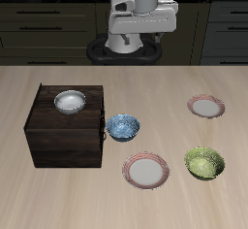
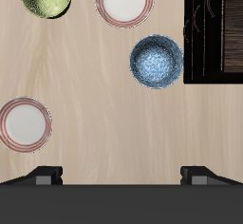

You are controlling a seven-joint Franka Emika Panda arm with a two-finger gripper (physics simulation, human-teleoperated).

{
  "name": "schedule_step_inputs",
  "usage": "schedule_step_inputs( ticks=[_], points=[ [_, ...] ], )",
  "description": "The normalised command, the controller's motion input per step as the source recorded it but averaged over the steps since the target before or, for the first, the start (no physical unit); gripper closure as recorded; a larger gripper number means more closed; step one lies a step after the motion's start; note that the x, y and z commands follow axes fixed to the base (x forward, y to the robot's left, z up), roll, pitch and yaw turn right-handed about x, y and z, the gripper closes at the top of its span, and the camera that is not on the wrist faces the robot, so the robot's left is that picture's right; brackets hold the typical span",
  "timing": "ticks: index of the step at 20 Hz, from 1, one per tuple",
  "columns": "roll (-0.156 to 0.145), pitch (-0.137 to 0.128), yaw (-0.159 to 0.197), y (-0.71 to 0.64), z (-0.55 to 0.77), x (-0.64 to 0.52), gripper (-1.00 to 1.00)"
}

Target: Stack the green bowl on the blue bowl

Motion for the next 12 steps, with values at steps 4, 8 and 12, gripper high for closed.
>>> schedule_step_inputs(
  ticks=[4,8,12],
  points=[
    [-0.004,-0.01,-0.019,0.25,0.18,0.21,-1.0],
    [-0.011,-0.008,0.012,0.15,0.05,0.15,-1.0],
    [-0.045,-0.021,-0.004,0.19,0.1,0.24,-1.0]
  ],
)
